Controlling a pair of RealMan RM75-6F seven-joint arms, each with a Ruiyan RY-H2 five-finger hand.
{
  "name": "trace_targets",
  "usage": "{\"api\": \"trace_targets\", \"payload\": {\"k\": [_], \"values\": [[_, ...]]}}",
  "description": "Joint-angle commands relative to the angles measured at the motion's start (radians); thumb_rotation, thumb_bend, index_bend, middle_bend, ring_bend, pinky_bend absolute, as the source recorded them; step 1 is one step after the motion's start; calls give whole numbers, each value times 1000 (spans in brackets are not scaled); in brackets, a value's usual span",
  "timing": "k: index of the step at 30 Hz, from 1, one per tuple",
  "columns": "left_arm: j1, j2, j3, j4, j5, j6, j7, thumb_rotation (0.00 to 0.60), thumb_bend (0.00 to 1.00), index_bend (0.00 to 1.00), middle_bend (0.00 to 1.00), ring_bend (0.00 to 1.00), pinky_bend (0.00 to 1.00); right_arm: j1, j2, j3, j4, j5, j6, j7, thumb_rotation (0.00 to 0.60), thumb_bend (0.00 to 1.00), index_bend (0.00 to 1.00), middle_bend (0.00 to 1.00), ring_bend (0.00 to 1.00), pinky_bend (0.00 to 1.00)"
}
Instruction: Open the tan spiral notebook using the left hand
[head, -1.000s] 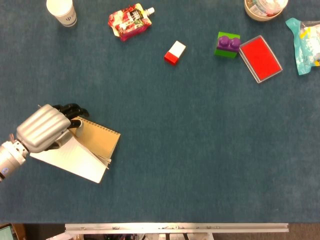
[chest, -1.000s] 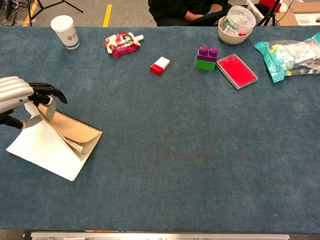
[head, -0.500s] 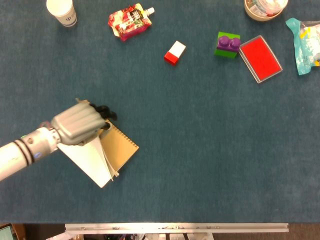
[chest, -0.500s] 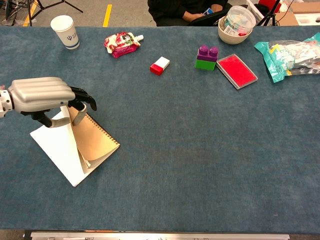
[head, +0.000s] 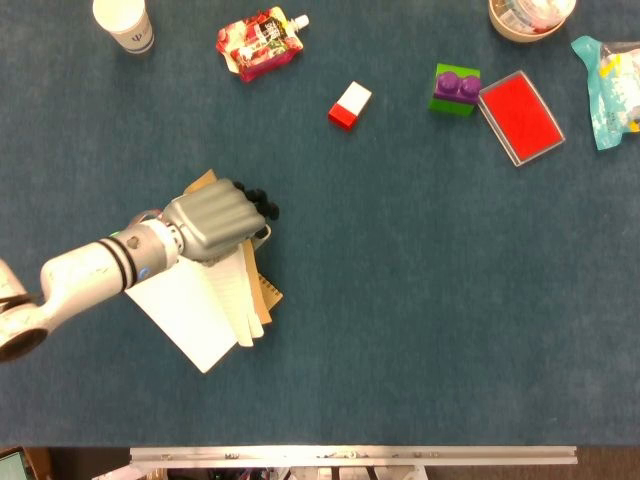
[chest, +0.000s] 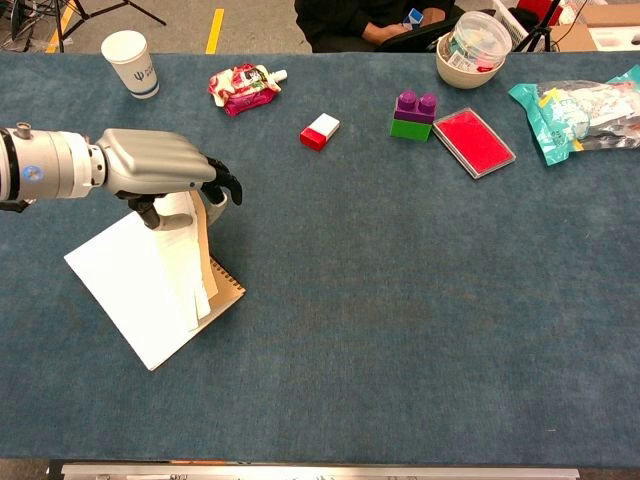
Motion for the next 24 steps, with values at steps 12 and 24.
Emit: {"api": "trace_targets", "payload": {"k": [12, 24], "values": [[-150, -91, -23, 41, -296, -140, 263, 600, 509, 634, 181, 137, 263, -10, 2, -1, 11, 6, 8, 12, 600, 394, 363, 373, 234, 291], [-269, -183, 77, 28, -645, -4, 472, 600, 509, 582, 163, 130, 263, -10, 2, 0, 27, 10, -1, 32, 600, 394, 363, 373, 234, 291]]}}
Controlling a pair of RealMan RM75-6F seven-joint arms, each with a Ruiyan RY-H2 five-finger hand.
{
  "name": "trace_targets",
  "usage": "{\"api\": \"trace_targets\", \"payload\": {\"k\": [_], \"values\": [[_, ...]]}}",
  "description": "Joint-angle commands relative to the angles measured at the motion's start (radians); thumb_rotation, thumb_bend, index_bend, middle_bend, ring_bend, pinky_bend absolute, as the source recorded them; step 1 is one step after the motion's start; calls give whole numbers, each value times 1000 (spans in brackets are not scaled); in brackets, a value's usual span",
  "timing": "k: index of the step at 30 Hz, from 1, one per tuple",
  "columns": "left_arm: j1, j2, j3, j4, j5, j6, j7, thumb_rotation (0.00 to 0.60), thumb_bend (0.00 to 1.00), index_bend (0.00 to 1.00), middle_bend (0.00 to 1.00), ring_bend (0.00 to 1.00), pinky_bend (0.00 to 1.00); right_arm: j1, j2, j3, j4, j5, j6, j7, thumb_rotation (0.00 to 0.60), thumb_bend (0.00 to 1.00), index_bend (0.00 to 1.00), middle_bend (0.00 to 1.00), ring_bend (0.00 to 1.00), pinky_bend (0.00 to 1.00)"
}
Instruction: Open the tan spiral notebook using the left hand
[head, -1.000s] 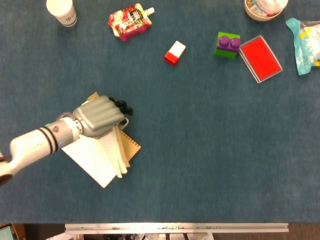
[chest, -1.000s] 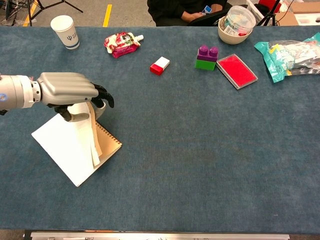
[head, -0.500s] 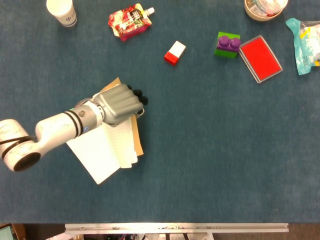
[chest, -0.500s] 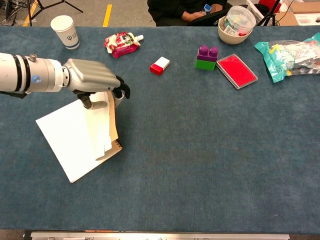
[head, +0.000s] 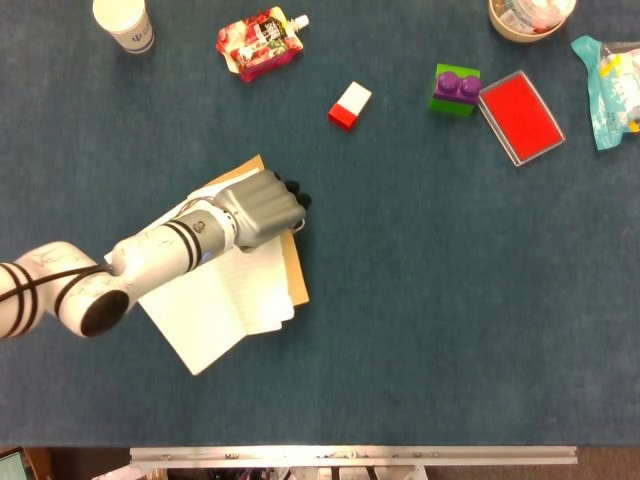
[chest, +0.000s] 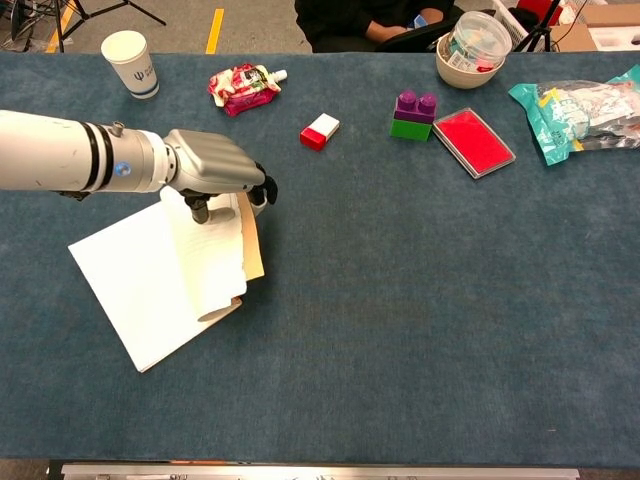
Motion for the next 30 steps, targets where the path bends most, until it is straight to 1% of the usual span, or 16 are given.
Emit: {"api": "trace_targets", "payload": {"k": [1, 6, 9, 13, 16, 17, 19, 21, 22, 23, 24, 26, 30], "values": [[-59, -39, 42, -10, -119, 71, 81, 600, 509, 579, 163, 130, 262, 0, 0, 0, 2, 0, -1, 2, 600, 394, 363, 373, 234, 291], [-96, -66, 56, -24, -224, 140, 126, 600, 509, 560, 155, 124, 255, -1, -1, 1, 8, 6, -5, 8, 600, 395, 363, 373, 234, 291], [-99, -83, 55, -28, -255, 178, 130, 600, 510, 543, 146, 123, 255, 1, -3, 1, 11, 6, -8, 8, 600, 394, 363, 373, 234, 291], [-83, -108, 49, -27, -268, 222, 121, 600, 509, 506, 141, 120, 255, 1, -4, 2, 14, 8, -11, 12, 600, 394, 363, 373, 234, 291], [-58, -133, 39, -20, -258, 254, 99, 600, 509, 471, 134, 120, 255, 2, -5, 2, 17, 9, -14, 14, 600, 395, 363, 373, 234, 291], [-48, -143, 35, -15, -255, 263, 90, 600, 509, 450, 127, 117, 254, 2, -5, 2, 18, 9, -14, 14, 600, 395, 363, 373, 234, 291], [-39, -153, 34, -8, -257, 262, 81, 600, 509, 364, 96, 90, 244, 2, -5, 2, 19, 9, -13, 15, 600, 394, 363, 373, 234, 291], [-30, -166, 30, -2, -271, 270, 73, 600, 509, 205, 36, 38, 216, 1, -5, 3, 19, 9, -11, 16, 600, 394, 363, 373, 234, 291], [-27, -172, 28, -1, -278, 268, 68, 600, 509, 152, 20, 24, 204, 1, -4, 4, 19, 10, -11, 17, 600, 394, 363, 373, 234, 291], [-23, -177, 25, -1, -284, 265, 59, 600, 508, 73, 4, 7, 184, 0, -4, 4, 19, 10, -10, 17, 600, 394, 363, 373, 234, 291], [-16, -184, 19, 1, -288, 263, 44, 600, 509, 30, 0, 0, 170, 0, -3, 4, 19, 9, -9, 17, 600, 394, 363, 373, 234, 291], [-3, -195, 13, 5, -288, 258, 23, 600, 509, 1, 0, 0, 151, -1, -4, 3, 19, 8, -8, 19, 600, 394, 363, 373, 234, 291], [9, -194, -3, -4, -293, 240, -13, 600, 508, 0, 0, 0, 119, 0, -4, 3, 19, 6, -8, 19, 600, 394, 363, 373, 234, 291]]}}
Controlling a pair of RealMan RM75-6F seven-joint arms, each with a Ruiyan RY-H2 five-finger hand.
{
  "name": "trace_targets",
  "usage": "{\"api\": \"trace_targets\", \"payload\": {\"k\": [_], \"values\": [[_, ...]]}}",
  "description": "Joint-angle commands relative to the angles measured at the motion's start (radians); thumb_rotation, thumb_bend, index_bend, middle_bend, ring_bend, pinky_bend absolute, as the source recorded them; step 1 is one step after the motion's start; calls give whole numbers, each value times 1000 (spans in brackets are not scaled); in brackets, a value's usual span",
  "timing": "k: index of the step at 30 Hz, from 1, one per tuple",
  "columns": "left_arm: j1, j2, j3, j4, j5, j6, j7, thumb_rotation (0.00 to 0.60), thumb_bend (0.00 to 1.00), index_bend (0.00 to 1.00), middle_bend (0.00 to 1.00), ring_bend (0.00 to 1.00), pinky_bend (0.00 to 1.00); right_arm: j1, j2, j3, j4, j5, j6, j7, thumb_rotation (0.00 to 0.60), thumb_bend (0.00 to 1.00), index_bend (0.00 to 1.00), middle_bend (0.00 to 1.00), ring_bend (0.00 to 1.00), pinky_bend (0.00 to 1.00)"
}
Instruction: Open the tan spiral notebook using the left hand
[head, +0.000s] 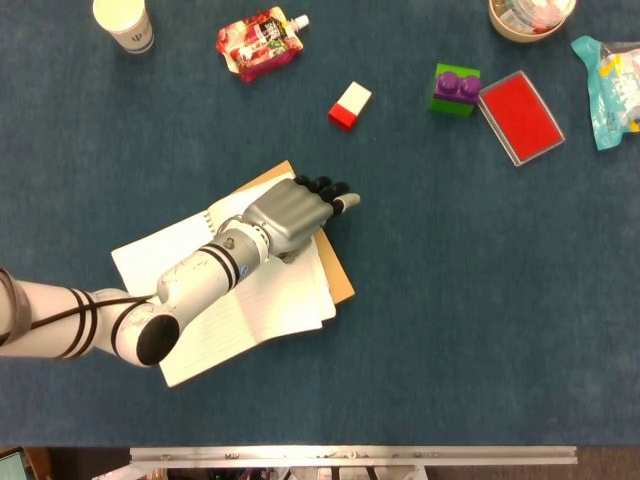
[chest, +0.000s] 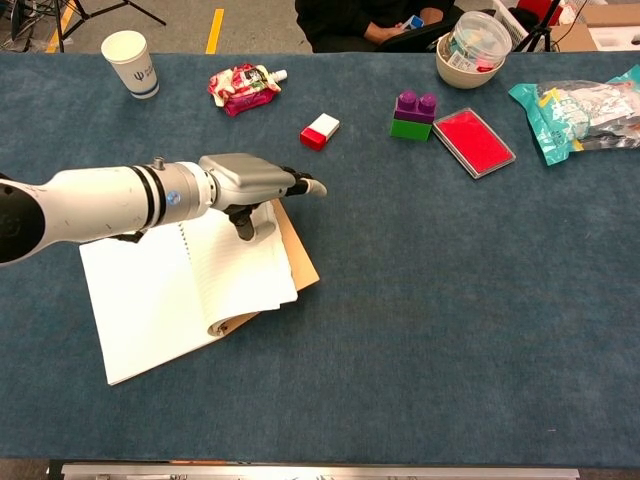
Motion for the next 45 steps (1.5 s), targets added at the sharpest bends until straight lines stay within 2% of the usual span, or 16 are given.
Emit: {"api": "trace_targets", "payload": {"k": [1, 13, 19, 23, 34, 44, 45], "values": [[12, 3, -19, -8, -2, -12, -32, 600, 509, 0, 0, 0, 114, 0, 0, 0, 0, -1, 0, 1, 600, 394, 363, 373, 234, 291], [74, 8, -52, 18, 37, -13, -125, 600, 508, 0, 0, 0, 98, 3, 1, 0, -5, -8, 1, -2, 600, 394, 363, 373, 234, 291], [107, 77, -87, -22, 91, 18, -167, 600, 509, 0, 0, 0, 98, 4, 4, 1, -10, -8, 0, -4, 600, 394, 363, 373, 234, 291], [156, 140, -90, -46, 144, 63, -198, 600, 509, 0, 0, 0, 98, 7, 5, 2, -9, -5, -6, -4, 600, 394, 363, 373, 234, 291], [375, 259, -54, -42, 312, 242, -342, 600, 509, 0, 0, 0, 98, 30, 6, -2, -24, 3, -57, -30, 600, 395, 363, 373, 234, 291], [574, 299, 14, -9, 484, 432, -419, 600, 508, 0, 0, 0, 98, 47, 22, -8, -49, 1, -89, -68, 600, 395, 363, 373, 234, 291], [616, 309, 29, -2, 503, 477, -429, 600, 508, 0, 0, 0, 98, 51, 26, -9, -54, 0, -95, -78, 600, 394, 363, 373, 234, 291]]}}
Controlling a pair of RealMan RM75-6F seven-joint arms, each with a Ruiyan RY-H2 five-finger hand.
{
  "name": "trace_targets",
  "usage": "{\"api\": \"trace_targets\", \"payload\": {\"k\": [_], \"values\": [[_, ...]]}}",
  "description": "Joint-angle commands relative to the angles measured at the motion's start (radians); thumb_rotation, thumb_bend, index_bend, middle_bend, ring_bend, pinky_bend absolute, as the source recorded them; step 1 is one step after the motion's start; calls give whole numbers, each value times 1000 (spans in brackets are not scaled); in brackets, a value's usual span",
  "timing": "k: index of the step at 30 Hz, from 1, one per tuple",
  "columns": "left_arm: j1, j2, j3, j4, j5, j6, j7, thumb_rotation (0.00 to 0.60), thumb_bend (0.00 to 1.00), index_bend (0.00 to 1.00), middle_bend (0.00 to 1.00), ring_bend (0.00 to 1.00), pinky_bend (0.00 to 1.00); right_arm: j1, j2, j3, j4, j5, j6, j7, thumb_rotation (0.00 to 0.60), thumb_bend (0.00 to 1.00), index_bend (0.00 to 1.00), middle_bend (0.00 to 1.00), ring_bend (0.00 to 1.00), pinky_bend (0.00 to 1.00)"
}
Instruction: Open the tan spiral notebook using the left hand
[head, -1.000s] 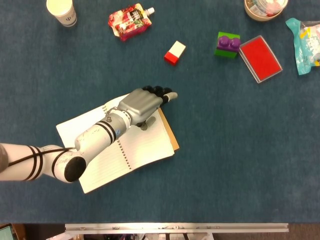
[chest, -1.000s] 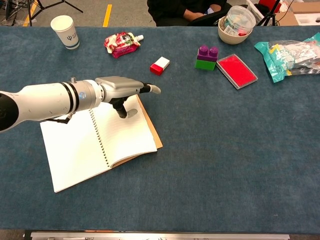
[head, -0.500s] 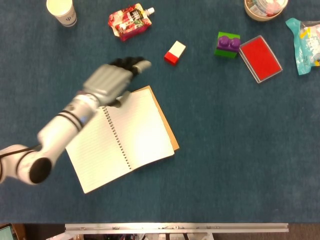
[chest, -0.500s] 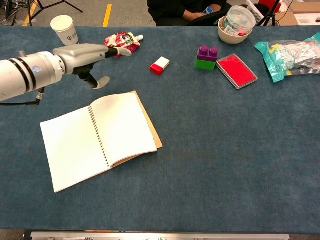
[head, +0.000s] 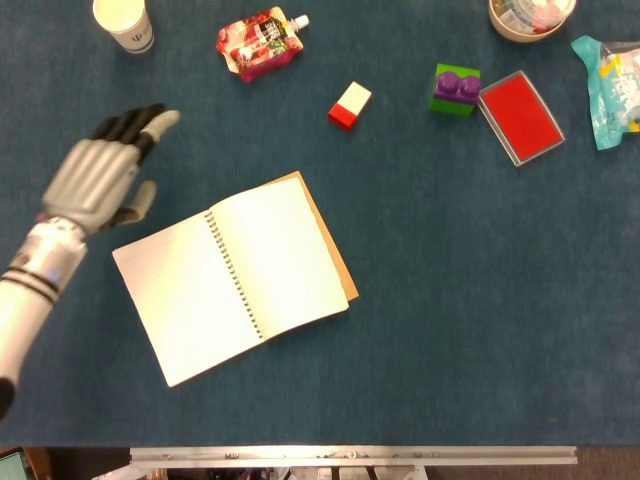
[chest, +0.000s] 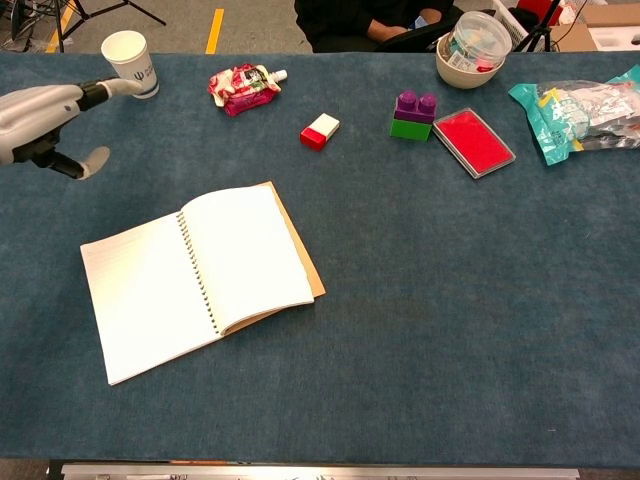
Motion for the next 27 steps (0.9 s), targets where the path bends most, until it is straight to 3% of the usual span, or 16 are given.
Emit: {"api": "trace_targets", "payload": {"k": [1, 12, 20, 27], "values": [[99, 24, 39, 20, 62, 107, -38, 600, 509, 0, 0, 0, 98, 7, 9, -2, -13, -1, -13, -24, 600, 394, 363, 373, 234, 291], [351, 64, 55, 28, 140, 375, -127, 600, 508, 0, 0, 0, 98, 25, 26, -3, -67, 8, -41, -80, 600, 395, 363, 373, 234, 291], [464, 93, 52, -13, 127, 438, -114, 600, 509, 0, 0, 0, 98, 36, 27, -3, -86, 7, -53, -98, 600, 394, 363, 373, 234, 291], [508, 95, 31, -13, 161, 456, -120, 600, 508, 0, 0, 0, 98, 41, 26, -3, -92, 2, -52, -100, 600, 395, 363, 373, 234, 291]]}}
